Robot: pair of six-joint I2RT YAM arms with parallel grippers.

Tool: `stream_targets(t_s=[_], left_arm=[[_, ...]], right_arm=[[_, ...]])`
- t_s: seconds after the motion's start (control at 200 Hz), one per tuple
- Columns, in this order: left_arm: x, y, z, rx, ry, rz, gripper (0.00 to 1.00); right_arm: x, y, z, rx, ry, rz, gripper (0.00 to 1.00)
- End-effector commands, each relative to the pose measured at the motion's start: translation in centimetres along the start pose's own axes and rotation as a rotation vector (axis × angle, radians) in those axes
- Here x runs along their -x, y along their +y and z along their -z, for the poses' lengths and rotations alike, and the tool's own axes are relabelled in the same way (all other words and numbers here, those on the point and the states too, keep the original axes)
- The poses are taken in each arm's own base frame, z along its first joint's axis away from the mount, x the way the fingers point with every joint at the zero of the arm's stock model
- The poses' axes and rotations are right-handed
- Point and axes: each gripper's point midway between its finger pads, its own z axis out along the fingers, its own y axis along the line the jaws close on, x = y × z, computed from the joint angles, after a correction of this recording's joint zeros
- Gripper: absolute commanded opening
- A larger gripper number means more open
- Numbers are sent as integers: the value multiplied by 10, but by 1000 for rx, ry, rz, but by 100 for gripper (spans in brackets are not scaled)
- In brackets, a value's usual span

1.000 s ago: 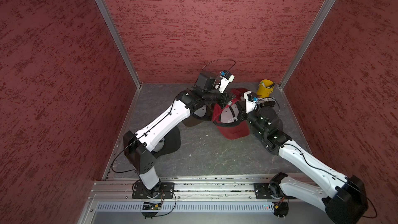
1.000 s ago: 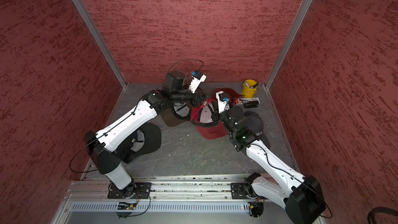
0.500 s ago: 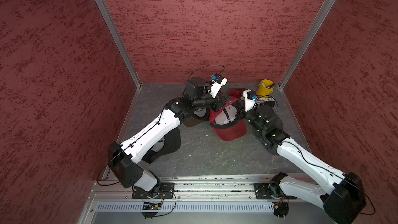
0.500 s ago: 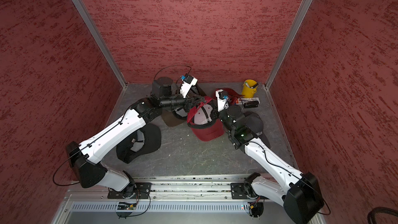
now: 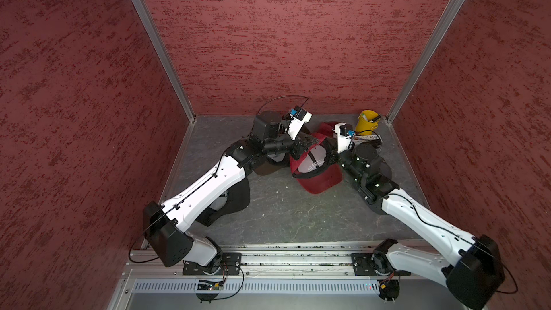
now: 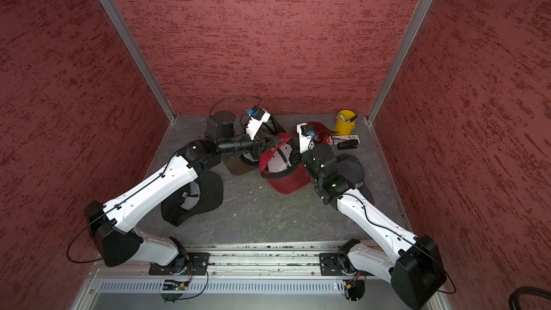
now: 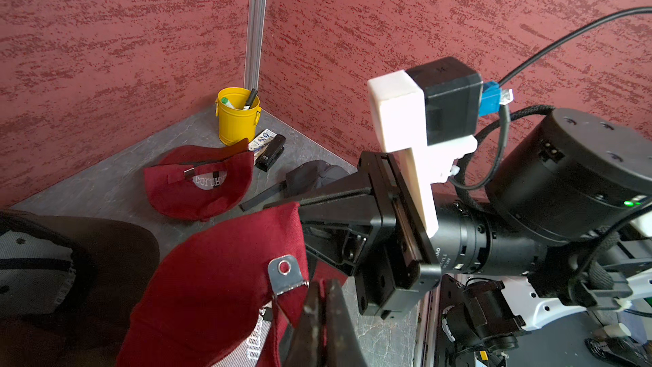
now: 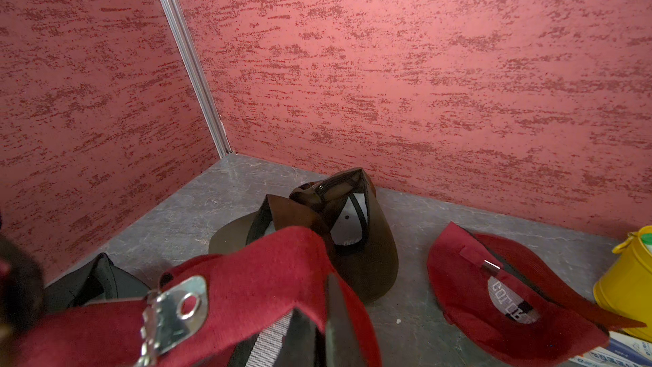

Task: Open the adjustable buckle of the baseball cap
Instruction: Open the adjustable buckle on the baseball cap, then pull the adjustable strap on the baseball cap.

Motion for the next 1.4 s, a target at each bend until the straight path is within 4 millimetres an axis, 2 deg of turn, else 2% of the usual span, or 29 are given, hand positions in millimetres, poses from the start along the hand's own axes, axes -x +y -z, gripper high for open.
stream_targets(t_s=[0.0, 0.13, 0.155, 0.22, 0.26, 0.341, 0.426, 0.551, 0.691, 0.791, 0.947, 1.072, 1.192, 1.398], left_arm=[[17, -15, 17, -26, -62, -44, 0], [16, -12, 17, -13, -74, -29, 0], [16, -11, 15, -11, -72, -23, 7], [15, -8, 10, -7, -67, -12, 35], [17, -7, 8, -4, -68, -8, 47], [25, -5, 9, 12, -90, -12, 58], [33, 1, 18, 54, -125, -26, 63], [34, 16, 37, 109, -152, -18, 65], [13, 25, 42, 111, -115, 2, 63], [-9, 24, 35, 74, -68, 3, 60], [-25, 19, 22, 36, -42, -39, 53], [-29, 19, 12, 18, -36, -63, 53], [-29, 22, 2, 3, -54, -76, 58], [-36, 28, -12, -3, -40, -90, 59]], right_arm=[[7, -15, -1, -72, -7, -28, 0], [6, -13, -2, -55, -11, -49, 0], [8, -11, -2, -46, -15, -54, 0], [10, -6, -3, -19, -20, -59, 0], [13, -3, -3, -2, -25, -62, 0], [14, -1, -5, 8, -23, -66, 0], [16, 0, -4, 14, -23, -73, 0], [20, 2, -4, 25, -27, -80, 0], [25, 6, -5, 43, -25, -76, 0], [29, 9, -5, 59, -26, -66, 0], [36, 18, -4, 104, -29, -53, 0], [39, 26, -3, 150, -29, -48, 0], [40, 32, -2, 183, -26, -49, 0], [41, 36, 0, 209, -21, -49, 0]])
